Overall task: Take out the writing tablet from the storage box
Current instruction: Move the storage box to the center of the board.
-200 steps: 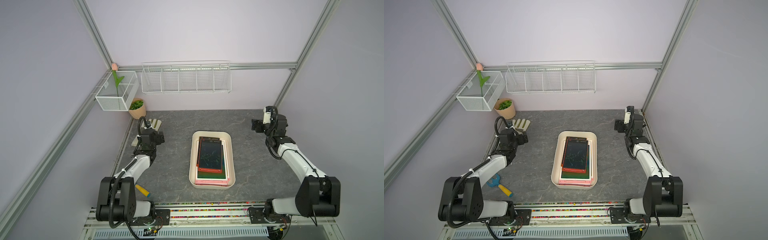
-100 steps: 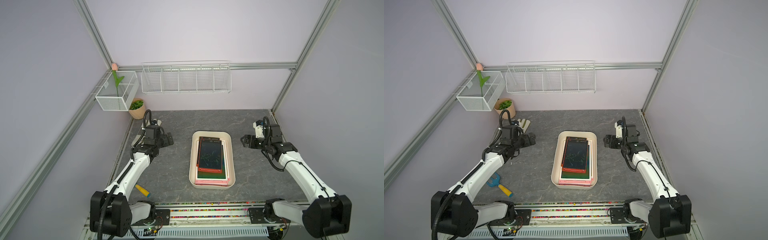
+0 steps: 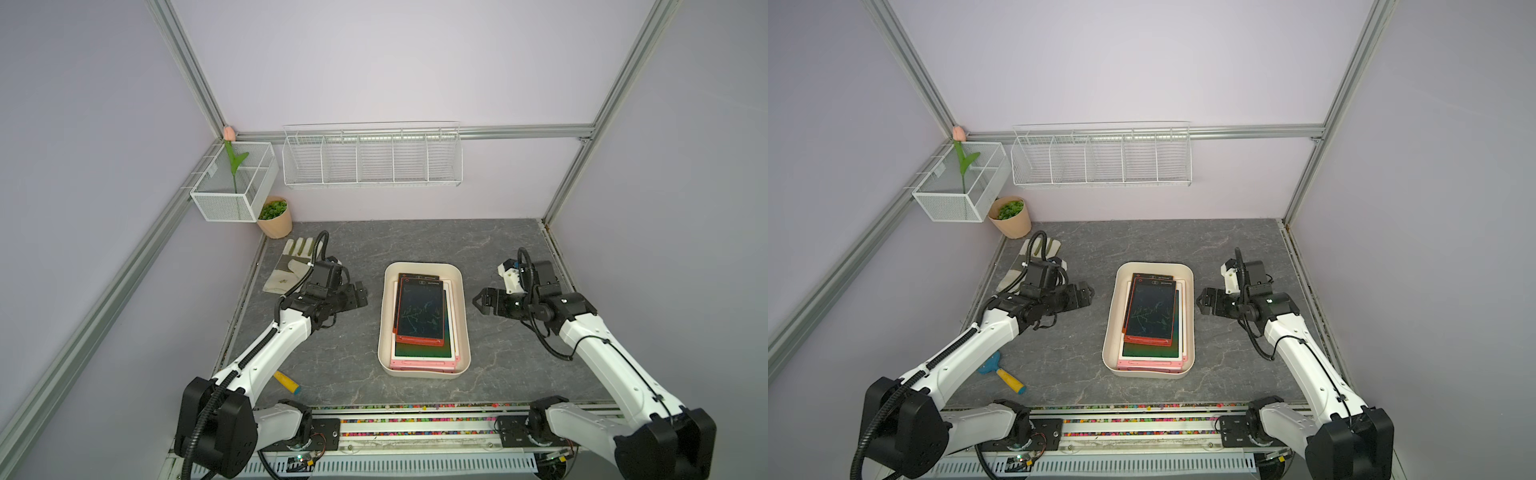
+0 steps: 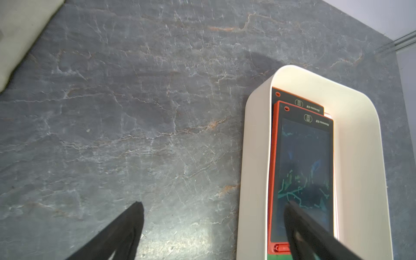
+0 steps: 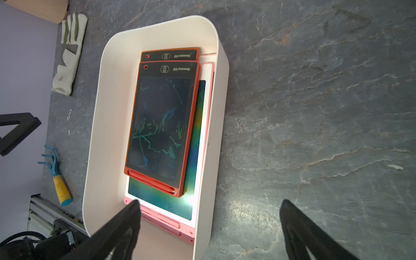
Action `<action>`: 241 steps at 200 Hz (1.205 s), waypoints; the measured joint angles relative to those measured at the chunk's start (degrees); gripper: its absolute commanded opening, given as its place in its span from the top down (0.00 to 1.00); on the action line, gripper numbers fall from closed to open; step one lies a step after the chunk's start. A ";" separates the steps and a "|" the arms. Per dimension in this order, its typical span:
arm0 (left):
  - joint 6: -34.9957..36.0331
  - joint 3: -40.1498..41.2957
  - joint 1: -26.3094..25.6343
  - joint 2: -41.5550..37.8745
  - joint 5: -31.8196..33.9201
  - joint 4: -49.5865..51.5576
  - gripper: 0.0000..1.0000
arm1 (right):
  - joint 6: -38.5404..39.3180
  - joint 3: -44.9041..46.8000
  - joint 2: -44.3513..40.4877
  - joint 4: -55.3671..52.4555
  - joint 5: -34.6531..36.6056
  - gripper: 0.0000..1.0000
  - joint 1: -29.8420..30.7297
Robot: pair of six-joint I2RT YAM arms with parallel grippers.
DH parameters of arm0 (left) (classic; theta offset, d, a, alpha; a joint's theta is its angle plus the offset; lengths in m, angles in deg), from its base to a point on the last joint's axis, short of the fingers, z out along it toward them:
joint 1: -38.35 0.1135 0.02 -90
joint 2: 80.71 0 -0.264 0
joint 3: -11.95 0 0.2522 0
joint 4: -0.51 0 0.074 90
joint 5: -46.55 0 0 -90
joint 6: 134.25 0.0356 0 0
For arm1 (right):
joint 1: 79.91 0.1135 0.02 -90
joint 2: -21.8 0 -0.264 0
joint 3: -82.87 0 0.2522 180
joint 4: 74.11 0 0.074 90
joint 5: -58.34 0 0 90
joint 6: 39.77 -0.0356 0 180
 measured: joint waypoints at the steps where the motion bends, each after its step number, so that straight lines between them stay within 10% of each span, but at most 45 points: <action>1: 0.00 0.07 -0.04 0.02 -0.07 0.07 0.07 | 0.00 0.00 0.00 -0.07 0.02 0.01 0.04; 103: -2.03 0.90 -2.64 7.54 -3.89 -1.33 0.32 | -1.09 -0.11 8.79 -1.92 3.10 0.08 5.42; 241: -1.88 0.81 -3.08 10.78 -5.11 -3.28 0.36 | -3.32 -2.56 19.65 -1.51 10.54 0.20 13.14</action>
